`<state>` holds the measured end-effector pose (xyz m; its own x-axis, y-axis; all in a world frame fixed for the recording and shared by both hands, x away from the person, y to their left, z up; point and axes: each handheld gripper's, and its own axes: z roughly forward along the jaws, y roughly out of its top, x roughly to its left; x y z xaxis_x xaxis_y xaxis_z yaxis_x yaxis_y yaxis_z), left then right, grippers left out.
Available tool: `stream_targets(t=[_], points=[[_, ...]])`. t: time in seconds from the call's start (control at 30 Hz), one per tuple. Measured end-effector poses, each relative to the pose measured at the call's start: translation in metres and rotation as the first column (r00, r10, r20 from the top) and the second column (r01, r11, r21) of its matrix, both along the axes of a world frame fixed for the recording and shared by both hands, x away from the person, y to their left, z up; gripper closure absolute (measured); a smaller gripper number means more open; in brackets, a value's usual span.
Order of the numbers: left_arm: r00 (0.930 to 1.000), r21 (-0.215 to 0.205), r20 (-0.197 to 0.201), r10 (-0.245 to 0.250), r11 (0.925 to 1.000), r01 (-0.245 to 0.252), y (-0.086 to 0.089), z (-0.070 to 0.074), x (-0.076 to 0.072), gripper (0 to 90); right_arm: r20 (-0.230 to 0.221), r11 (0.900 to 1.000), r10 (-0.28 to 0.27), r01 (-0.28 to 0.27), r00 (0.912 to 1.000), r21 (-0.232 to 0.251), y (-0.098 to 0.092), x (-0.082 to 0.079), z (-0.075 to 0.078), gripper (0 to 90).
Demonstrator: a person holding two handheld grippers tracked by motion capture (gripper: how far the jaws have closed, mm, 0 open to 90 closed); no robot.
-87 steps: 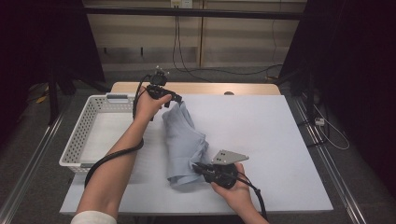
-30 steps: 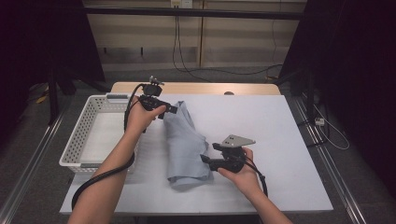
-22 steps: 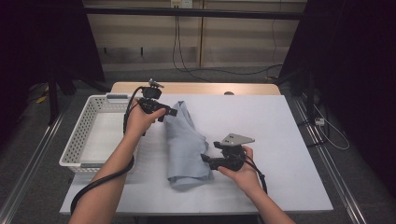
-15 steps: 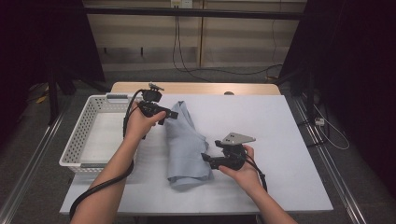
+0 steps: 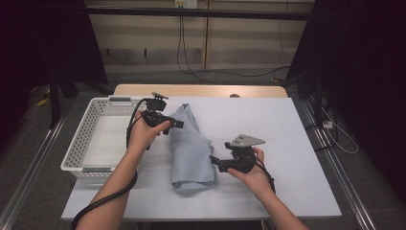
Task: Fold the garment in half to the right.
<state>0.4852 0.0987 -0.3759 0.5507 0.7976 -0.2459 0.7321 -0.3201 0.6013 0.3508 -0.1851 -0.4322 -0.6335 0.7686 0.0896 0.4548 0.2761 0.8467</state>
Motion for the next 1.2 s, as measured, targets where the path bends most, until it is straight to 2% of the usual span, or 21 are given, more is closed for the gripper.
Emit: stream_targets(t=[0.23, 0.6, 0.73, 0.87, 1.2], points=[[0.9999, -0.02, 0.014, -0.004, 0.9998, 0.005, -0.002, 0.0, -0.007, 12.2, 0.001, 1.0, 0.001, -0.001, 1.0, -0.005, -0.006, 0.0, 0.0, 20.6], [0.9993, 0.0, 0.035, -0.011, 0.9999, 0.011, -0.004, -0.007, -0.016, 11.8, -0.007, 1.0, 0.009, -0.009, 0.9999, 0.001, -0.02, 0.002, -0.002, 17.1], [0.9995, -0.025, 0.031, -0.01, 0.9996, 0.011, -0.004, -0.007, -0.019, 11.5, -0.009, 1.0, 0.011, -0.011, 0.9999, -0.003, -0.022, 0.002, -0.002, 16.6], [0.9993, -0.024, 0.035, -0.011, 0.9997, 0.012, -0.004, -0.008, -0.022, 11.5, -0.02, 1.0, 0.012, -0.012, 0.9997, 0.008, -0.024, 0.002, -0.003, 16.2], [0.9993, 0.0, 0.037, -0.003, 1.0, 0.003, -0.004, -0.012, -0.028, 11.0, -0.019, 1.0, 0.005, -0.005, 0.9998, -0.001, -0.037, -0.002, -0.004, 14.9]])
